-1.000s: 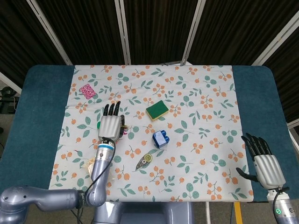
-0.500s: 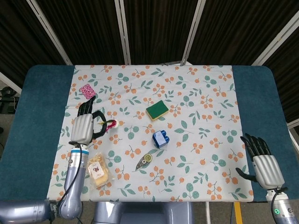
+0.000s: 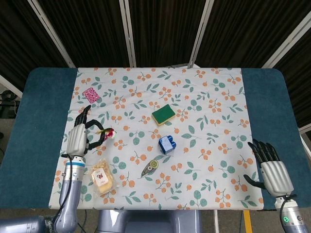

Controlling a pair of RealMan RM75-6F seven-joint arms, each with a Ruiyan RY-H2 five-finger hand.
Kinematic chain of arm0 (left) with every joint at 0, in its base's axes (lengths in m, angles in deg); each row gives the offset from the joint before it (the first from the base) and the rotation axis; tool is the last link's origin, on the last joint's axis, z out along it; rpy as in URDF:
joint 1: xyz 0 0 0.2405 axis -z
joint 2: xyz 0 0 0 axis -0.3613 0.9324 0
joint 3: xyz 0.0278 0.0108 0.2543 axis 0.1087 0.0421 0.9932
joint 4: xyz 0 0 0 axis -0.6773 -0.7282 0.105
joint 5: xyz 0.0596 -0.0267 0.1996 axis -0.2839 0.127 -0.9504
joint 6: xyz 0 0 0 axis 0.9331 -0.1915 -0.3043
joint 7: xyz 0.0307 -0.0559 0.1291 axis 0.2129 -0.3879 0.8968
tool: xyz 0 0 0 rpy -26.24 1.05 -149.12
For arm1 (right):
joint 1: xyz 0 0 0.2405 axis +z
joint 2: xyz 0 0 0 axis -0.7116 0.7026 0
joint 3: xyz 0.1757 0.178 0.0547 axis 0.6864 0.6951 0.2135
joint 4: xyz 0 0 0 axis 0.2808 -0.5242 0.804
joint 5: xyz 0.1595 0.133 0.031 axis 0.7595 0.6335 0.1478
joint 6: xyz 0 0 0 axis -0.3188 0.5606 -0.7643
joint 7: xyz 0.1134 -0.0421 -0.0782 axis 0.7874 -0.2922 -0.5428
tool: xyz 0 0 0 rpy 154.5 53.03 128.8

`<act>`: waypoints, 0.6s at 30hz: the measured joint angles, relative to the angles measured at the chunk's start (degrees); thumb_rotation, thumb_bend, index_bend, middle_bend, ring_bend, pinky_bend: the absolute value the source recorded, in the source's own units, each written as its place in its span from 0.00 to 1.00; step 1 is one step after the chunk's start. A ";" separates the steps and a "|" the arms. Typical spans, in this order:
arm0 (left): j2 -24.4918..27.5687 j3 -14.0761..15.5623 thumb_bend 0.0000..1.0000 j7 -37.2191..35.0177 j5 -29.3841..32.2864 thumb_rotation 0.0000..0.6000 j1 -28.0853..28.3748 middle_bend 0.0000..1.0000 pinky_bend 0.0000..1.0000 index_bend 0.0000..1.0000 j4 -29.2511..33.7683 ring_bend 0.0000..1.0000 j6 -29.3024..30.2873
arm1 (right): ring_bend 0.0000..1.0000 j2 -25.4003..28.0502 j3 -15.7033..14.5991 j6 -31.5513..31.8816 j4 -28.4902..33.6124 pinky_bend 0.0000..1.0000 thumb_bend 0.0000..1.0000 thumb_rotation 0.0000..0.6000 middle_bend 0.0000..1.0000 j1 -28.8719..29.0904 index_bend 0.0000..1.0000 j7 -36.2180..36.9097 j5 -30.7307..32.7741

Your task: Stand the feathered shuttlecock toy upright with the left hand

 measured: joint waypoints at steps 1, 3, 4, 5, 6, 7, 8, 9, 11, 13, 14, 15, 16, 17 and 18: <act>-0.18 0.04 0.50 -0.30 0.20 1.00 -0.06 0.00 0.00 0.62 -0.06 0.00 -0.20 | 0.00 0.00 0.00 -0.01 0.00 0.00 0.11 1.00 0.00 0.01 0.05 0.02 0.00; -0.66 0.06 0.50 -1.11 0.97 1.00 -0.17 0.00 0.00 0.62 -0.14 0.00 -0.82 | 0.00 0.00 -0.01 -0.05 -0.01 0.00 0.11 1.00 0.00 0.04 0.05 0.06 -0.03; -0.88 0.05 0.50 -1.50 1.28 1.00 -0.20 0.00 0.00 0.62 -0.19 0.00 -1.14 | 0.00 -0.01 -0.01 -0.06 -0.03 0.00 0.11 1.00 0.00 0.06 0.05 0.06 -0.04; -1.09 0.02 0.50 -1.92 1.53 1.00 -0.21 0.00 0.00 0.61 -0.27 0.00 -1.49 | 0.00 -0.02 -0.01 -0.07 -0.04 0.00 0.11 1.00 0.00 0.07 0.05 0.05 -0.05; -1.38 -0.03 0.50 -2.54 1.80 1.00 -0.21 0.00 0.00 0.61 -0.42 0.00 -2.00 | 0.00 -0.02 -0.01 -0.08 -0.05 0.00 0.11 1.00 0.00 0.08 0.05 0.06 -0.04; -1.60 -0.06 0.50 -3.04 2.03 1.00 -0.22 0.00 0.00 0.61 -0.56 0.00 -2.41 | 0.00 -0.02 -0.01 -0.08 -0.07 0.00 0.11 1.00 0.00 0.08 0.05 0.06 -0.04; -1.81 -0.09 0.50 -3.55 2.24 1.00 -0.22 0.00 0.00 0.61 -0.71 0.00 -2.85 | 0.00 -0.02 -0.01 -0.07 -0.09 0.00 0.11 1.00 0.00 0.08 0.05 0.08 -0.05; -2.05 -0.14 0.50 -4.25 2.52 1.00 -0.23 0.00 0.00 0.61 -0.87 0.00 -3.41 | 0.00 -0.02 -0.01 -0.08 -0.09 0.00 0.11 1.00 0.00 0.09 0.05 0.10 -0.05; -2.37 -0.19 0.50 -5.29 2.86 1.00 -0.29 0.00 0.00 0.60 -1.12 0.00 -4.23 | 0.00 0.01 -0.03 -0.11 -0.09 0.00 0.11 1.00 0.00 0.10 0.05 0.13 -0.04; -2.55 -0.16 0.50 -5.99 3.39 1.00 -0.40 0.00 0.00 0.58 -1.32 0.00 -5.08 | 0.00 0.05 -0.05 -0.17 -0.09 0.00 0.11 1.00 0.00 0.13 0.05 0.18 -0.07; -2.59 -0.11 0.49 -6.14 3.62 1.00 -0.46 0.00 0.00 0.56 -1.41 0.00 -5.40 | 0.00 0.05 -0.05 -0.15 -0.12 0.00 0.11 1.00 0.00 0.14 0.05 0.19 -0.10; -2.60 0.04 0.48 -6.22 3.80 1.00 -0.55 0.00 0.00 0.55 -1.52 0.00 -5.66 | 0.00 0.04 -0.05 -0.12 -0.13 0.00 0.11 1.00 0.00 0.14 0.05 0.22 -0.13; -2.58 0.15 0.46 -6.24 3.88 1.00 -0.60 0.00 0.00 0.53 -1.57 0.00 -5.81 | 0.00 0.03 -0.06 -0.11 -0.14 0.00 0.11 1.00 0.00 0.14 0.05 0.23 -0.15; -2.54 0.22 0.44 -6.29 3.95 1.00 -0.66 0.00 0.00 0.51 -1.56 0.00 -5.96 | 0.00 0.03 -0.07 -0.10 -0.15 0.00 0.11 1.00 0.00 0.13 0.05 0.23 -0.15; -2.41 0.35 0.43 -6.41 4.02 1.00 -0.75 0.00 0.00 0.50 -1.52 0.00 -6.21 | 0.00 0.03 -0.08 -0.10 -0.16 0.00 0.11 1.00 0.00 0.13 0.05 0.21 -0.16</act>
